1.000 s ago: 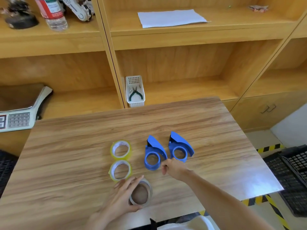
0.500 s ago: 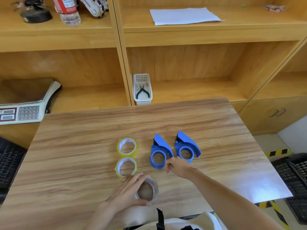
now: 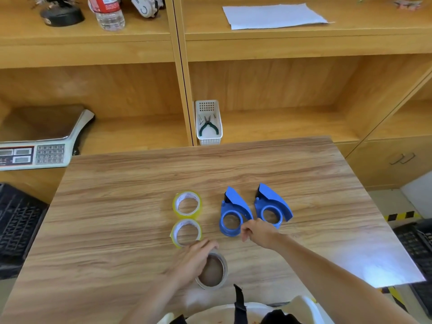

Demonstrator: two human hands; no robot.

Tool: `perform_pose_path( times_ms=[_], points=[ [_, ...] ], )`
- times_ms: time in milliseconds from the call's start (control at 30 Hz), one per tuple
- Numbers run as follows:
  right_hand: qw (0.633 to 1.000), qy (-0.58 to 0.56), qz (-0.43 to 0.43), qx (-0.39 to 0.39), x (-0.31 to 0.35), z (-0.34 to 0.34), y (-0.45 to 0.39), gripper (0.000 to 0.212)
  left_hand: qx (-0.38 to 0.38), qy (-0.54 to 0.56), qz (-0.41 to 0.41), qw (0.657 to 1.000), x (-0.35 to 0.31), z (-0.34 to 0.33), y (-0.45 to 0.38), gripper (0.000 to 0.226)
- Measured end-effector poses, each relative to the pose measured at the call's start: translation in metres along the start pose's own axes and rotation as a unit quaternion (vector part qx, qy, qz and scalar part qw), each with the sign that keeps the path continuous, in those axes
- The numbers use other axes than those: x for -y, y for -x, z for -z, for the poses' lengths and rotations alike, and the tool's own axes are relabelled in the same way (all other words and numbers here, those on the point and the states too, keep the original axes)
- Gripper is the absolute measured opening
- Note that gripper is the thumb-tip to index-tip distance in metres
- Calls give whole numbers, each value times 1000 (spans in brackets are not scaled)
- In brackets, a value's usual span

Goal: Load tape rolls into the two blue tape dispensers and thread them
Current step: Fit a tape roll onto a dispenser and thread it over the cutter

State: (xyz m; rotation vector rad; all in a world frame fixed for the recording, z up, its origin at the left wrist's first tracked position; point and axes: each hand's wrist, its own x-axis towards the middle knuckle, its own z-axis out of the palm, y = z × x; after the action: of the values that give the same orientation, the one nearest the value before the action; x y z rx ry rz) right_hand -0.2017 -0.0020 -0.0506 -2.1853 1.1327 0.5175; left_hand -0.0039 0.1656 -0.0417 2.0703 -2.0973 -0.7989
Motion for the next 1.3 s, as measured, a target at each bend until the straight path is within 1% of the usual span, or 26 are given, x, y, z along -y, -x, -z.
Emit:
perform_pose_path(
  times_ms=[100, 267, 400, 433, 467, 500, 533, 600, 633, 667, 733, 767, 833, 900, 1000, 1067, 1133, 1300],
  points=[
    [1000, 6, -1, -5, 0, -1, -2, 37, 19, 14, 1, 1000, 9, -2, 2, 42],
    [1000, -4, 7, 3, 6, -2, 1, 37, 36, 31, -1, 999, 14, -5, 1, 35],
    [1000, -8, 3, 5, 5, -3, 1, 37, 31, 28, 2, 999, 13, -2, 2, 35],
    [1000, -6, 2, 3, 3, -3, 0, 37, 20, 35, 12, 999, 13, 1, 2, 41],
    [1000, -7, 1, 0, 2, -4, 0, 39, -9, 43, 28, 999, 14, 3, 2, 52],
    [1000, -9, 2, -5, 1, -4, -1, 40, -55, 53, 44, 996, 16, 4, 1, 60],
    [1000, -12, 4, -11, 1, -3, 0, 40, -103, 61, 58, 991, 21, 5, -1, 59],
    [1000, -17, 3, -23, 2, -1, 3, 36, -186, 54, 96, 976, 33, 7, -8, 33],
    [999, -18, 2, -34, 3, 0, 4, 34, -208, 45, 121, 970, 39, 9, -12, 25],
    [999, -17, 2, -51, 5, 2, 4, 31, -209, 38, 147, 966, 44, 11, -15, 31],
    [995, -13, 10, -100, 5, 3, 4, 25, -172, 48, 202, 963, 50, 14, -20, 49],
    [992, -14, 14, -122, 4, 4, 3, 25, -154, 64, 224, 960, 51, 15, -22, 53],
    [989, -18, 18, -146, 2, 7, 2, 24, -127, 90, 251, 955, 55, 12, -26, 51],
    [987, -26, 17, -157, -1, 10, 2, 24, -133, 87, 265, 951, 63, 6, -28, 42],
    [984, -47, 14, -173, -8, 12, 2, 31, -184, 87, 262, 943, 76, 5, -26, 26],
    [981, -63, 7, -182, -12, 12, 2, 33, -181, 71, 264, 945, 83, 9, -27, 19],
    [980, -71, 0, -187, -14, 12, 0, 34, -172, 72, 255, 949, 84, 14, -31, 17],
    [983, -53, -9, -175, -12, 12, -7, 39, -178, 121, 160, 963, 53, 33, -48, 16]
  ],
)
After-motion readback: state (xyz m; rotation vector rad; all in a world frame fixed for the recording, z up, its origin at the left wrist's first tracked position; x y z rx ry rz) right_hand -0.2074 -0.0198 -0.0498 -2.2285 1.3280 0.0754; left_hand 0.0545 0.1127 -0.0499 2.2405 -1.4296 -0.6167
